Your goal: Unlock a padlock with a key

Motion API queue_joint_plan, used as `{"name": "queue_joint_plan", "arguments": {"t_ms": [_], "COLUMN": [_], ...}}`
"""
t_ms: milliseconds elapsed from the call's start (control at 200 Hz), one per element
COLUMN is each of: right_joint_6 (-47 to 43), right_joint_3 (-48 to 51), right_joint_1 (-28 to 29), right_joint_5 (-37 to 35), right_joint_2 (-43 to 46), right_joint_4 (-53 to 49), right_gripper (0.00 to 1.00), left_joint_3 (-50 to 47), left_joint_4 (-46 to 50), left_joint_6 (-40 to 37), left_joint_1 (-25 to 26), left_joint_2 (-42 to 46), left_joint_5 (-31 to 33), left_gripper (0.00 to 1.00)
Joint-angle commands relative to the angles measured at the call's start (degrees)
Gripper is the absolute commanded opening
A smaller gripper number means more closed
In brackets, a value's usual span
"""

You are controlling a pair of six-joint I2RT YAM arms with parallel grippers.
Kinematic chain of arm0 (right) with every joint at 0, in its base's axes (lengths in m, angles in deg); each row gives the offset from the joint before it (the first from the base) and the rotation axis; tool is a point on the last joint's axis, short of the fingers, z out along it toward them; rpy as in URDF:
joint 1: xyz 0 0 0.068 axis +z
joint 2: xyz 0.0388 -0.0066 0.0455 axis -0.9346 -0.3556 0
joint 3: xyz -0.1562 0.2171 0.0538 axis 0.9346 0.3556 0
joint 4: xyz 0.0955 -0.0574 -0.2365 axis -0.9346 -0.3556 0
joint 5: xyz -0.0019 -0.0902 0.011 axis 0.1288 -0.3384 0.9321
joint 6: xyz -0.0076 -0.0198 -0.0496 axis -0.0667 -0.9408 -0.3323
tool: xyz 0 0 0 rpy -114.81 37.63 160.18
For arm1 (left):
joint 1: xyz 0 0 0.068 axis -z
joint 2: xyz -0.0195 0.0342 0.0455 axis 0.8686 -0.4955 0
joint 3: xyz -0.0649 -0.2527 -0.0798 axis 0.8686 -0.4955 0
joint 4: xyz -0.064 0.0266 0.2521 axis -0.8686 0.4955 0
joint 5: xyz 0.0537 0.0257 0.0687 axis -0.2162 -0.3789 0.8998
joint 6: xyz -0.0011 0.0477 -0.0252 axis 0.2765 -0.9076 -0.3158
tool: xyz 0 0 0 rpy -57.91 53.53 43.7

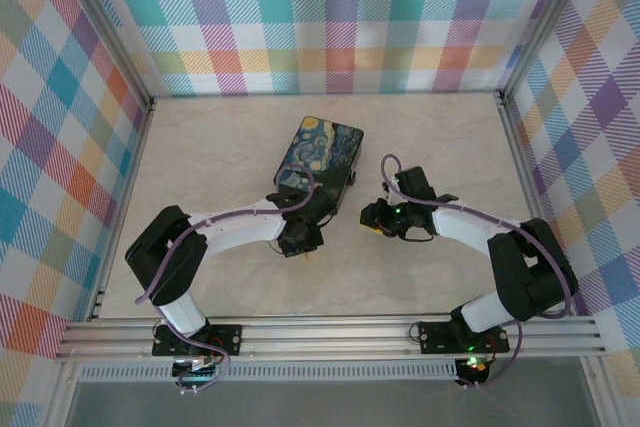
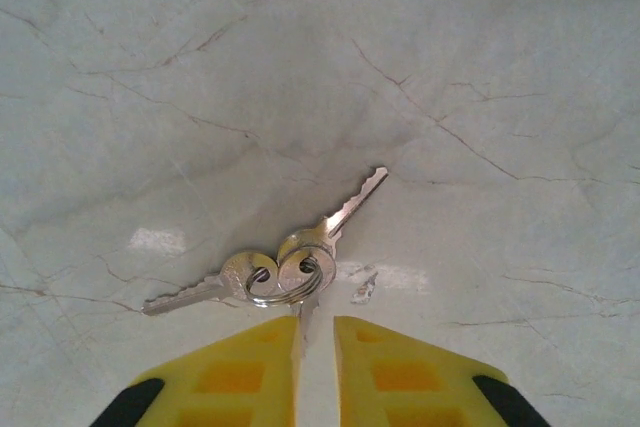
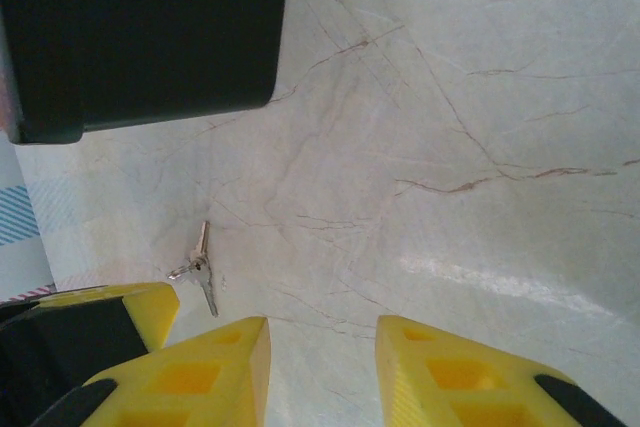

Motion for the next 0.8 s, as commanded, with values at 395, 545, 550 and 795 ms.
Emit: {"name": "queue_joint_plan", "arguments": {"t_ms": [395,545,550,795], "right_joint_6": [-1.31,-1.30,-1.30,-1.11], "right_joint_3": [0.48,0.39,0.39,0.40], "right_joint_1": [-0.28,-0.37,-0.37,-0.35], "right_joint_5": [1.14,1.18,1.18,2.12], "right_joint_2": [-0.10,-0.11,-0.11,-0.42], "right_joint_4": [1.01,1.14,1.14,1.51], "right_gripper": [0.33,0.33,0.33,0.33], "left_joint_3": [-0.41,-1.00,-1.02,-0.19], "left_joint_4": [-2.21,-1.97,-1.99,0.34], "left_joint_6": [2.22,1.83,1.81,-1.03], "left_joint_1": [0.72,0.72,0.76,0.72], "left_joint_2": [-5.97,-6.13,-6.15,-4.59], "left_joint_5": [2.19,2.67,2.67,3.63], "left_gripper": [0.20,0.14,0.13,0.02]}}
